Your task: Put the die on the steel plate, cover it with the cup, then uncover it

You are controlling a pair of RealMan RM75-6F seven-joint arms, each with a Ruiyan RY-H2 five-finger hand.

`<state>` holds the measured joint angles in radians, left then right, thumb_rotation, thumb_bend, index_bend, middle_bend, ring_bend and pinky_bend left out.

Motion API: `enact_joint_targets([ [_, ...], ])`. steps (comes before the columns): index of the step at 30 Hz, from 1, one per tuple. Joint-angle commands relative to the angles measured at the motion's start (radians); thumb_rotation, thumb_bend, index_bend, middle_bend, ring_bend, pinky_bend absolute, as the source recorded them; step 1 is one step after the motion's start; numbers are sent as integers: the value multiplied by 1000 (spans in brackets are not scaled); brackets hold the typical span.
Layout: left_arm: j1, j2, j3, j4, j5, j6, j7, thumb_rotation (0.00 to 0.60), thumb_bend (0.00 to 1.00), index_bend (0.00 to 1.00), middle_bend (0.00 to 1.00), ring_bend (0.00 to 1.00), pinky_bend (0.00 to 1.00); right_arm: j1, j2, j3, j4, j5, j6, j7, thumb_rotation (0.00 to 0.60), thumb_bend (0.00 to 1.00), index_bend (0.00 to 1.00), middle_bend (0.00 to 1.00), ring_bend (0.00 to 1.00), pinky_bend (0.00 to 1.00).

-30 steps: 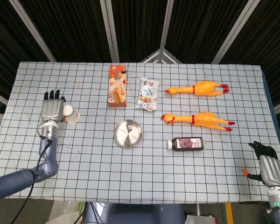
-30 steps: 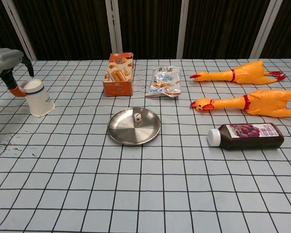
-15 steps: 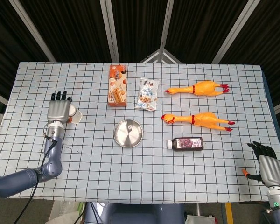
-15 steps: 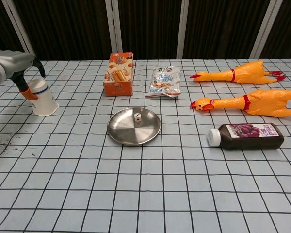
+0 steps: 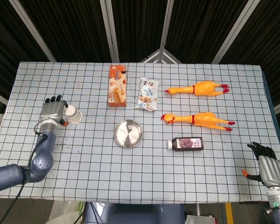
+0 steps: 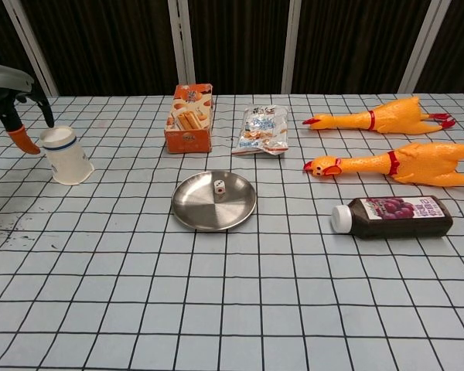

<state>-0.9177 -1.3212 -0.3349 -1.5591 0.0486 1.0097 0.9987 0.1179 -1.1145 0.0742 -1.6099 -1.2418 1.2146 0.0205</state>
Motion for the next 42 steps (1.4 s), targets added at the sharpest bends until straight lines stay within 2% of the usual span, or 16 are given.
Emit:
enact_joint_targets([
  [1, -115, 105, -8, -81, -254, 62, 200, 600, 339, 278, 7, 0, 0, 1, -1, 1, 1, 7, -4, -3, 600, 231, 178, 100, 105, 0],
  [6, -155, 102, -10, -53, -297, 92, 240, 600, 323, 273, 3, 0, 0, 2, -1, -1, -1, 14, -9, -12, 600, 231, 178, 101, 105, 0],
  [10, -142, 75, -7, -11, -226, 45, 184, 600, 323, 277, 3, 0, 0, 4, -3, -1, 0, 25, -16, -20, 600, 232, 178, 101, 105, 0],
  [16, -143, 35, 30, 50, -151, 34, 166, 600, 323, 265, 3, 0, 0, 6, -5, -1, 1, 38, -28, -20, 600, 232, 178, 101, 105, 0],
  [33, -124, -60, 102, 248, -94, -109, 121, 600, 300, 242, 2, 0, 0, 17, -16, 2, 19, 73, -60, -29, 600, 230, 178, 101, 104, 0],
  [42, -124, -91, 109, 282, -29, -142, 71, 600, 300, 253, 3, 0, 0, 20, -19, 3, 28, 83, -70, -28, 600, 231, 178, 100, 105, 0],
])
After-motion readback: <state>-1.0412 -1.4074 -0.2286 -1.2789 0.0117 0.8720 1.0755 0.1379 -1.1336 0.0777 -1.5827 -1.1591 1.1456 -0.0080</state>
